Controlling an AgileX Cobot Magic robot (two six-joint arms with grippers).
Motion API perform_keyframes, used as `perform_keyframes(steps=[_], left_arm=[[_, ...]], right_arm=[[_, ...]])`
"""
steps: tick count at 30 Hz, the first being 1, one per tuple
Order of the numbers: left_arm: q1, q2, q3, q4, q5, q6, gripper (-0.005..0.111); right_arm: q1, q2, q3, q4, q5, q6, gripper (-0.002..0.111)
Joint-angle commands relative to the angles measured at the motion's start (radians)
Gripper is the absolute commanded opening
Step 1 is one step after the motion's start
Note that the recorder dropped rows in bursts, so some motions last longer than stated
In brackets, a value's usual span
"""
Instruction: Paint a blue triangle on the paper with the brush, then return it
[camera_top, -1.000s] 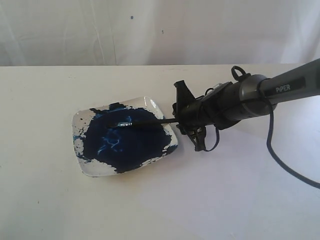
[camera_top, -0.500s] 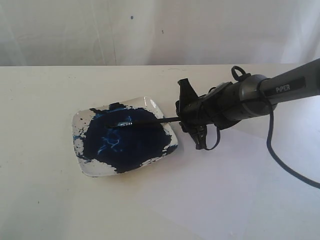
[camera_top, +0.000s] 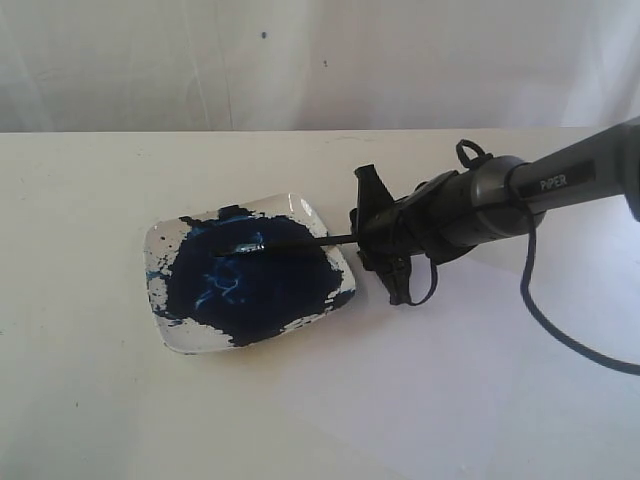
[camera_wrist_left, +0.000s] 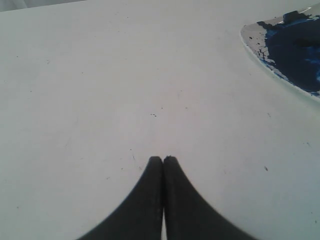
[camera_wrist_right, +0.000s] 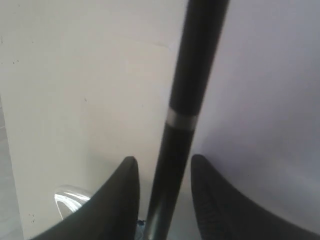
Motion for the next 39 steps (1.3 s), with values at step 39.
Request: perform_keyframes(steps=[39], left_arm=[[0.004, -0.002, 0.003, -0.01, 0.007, 0.0, 0.0]], right_arm=[[0.001, 0.006, -0.033, -0.003, 0.016, 0.055, 0.023]])
